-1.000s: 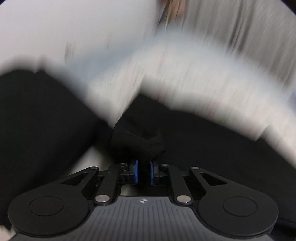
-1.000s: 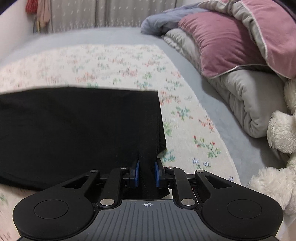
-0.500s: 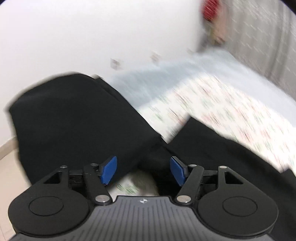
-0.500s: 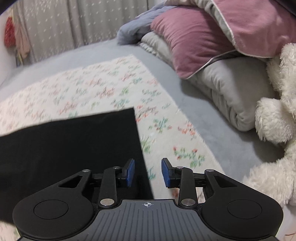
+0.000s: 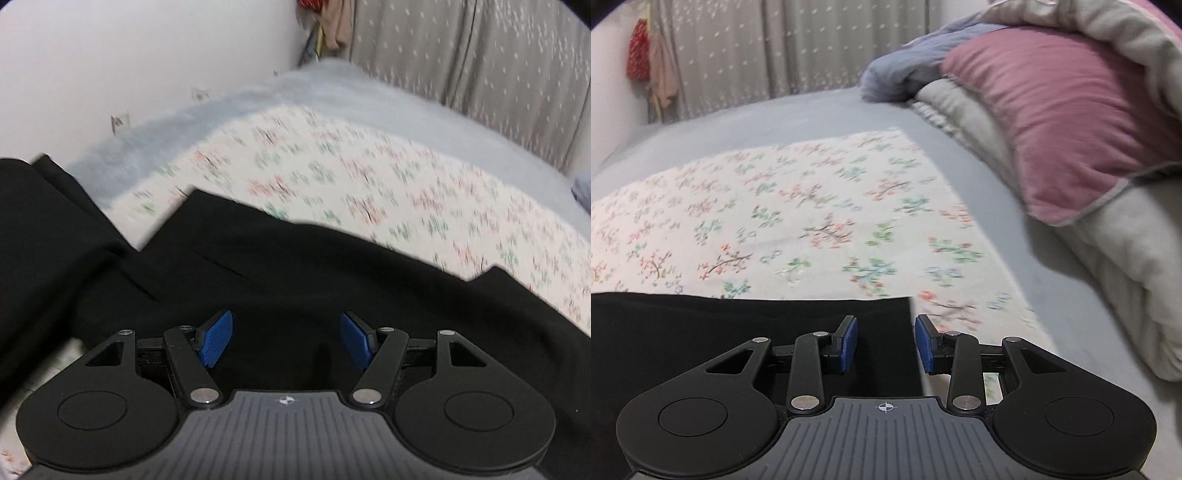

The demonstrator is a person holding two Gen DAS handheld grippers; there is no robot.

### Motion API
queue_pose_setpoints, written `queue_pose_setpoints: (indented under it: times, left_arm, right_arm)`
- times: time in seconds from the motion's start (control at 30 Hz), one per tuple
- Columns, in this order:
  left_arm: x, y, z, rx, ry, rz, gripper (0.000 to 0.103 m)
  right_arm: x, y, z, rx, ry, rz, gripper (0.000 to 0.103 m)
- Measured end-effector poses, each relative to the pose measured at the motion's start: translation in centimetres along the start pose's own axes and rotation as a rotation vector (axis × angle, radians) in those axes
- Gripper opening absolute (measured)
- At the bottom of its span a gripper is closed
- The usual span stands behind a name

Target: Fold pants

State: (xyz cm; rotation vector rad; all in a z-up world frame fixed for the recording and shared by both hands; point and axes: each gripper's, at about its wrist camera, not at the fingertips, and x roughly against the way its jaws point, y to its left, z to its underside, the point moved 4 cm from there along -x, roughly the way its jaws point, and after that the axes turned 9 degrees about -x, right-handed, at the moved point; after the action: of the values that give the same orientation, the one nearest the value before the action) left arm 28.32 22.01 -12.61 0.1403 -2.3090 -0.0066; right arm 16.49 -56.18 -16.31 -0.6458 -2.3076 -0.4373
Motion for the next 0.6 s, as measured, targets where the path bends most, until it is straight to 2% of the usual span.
queue_pose_setpoints:
  times: [0.07, 0.17, 0.3, 0.5, 0.6]
  left_arm:
    - [-0.8, -0.9, 0.3, -0.013, 0.025, 0.004, 0.07]
    - [-1.7, -1.9, 0.6, -0.067, 0.042, -0.029, 0.071]
    - [-2.1, -2.2, 1.1, -0.123, 0.052, -0.072, 0.071]
    - [-1.9, -1.8, 0.7, -0.114, 0.042, -0.079, 0.071]
    - [-2.4, -1.7, 1.0, -0.124, 0.053, -0.102, 0.071]
  right_arm:
    - [-1.0, 1.3, 0.4, 0.085, 0.021, 0.025, 0.031]
    - [-1.5, 2.4, 0.3, 0.16, 0.017, 0.094, 0.003]
    - [-1.0, 2.4, -0.4, 0.162, -0.016, 0.115, 0.002]
    - [0.7, 2.2, -2.4, 0.142, -0.128, 0.15, 0.001]
    - [-0.7, 2.2, -1.7, 0.162, -0.091, 0.184, 0.001]
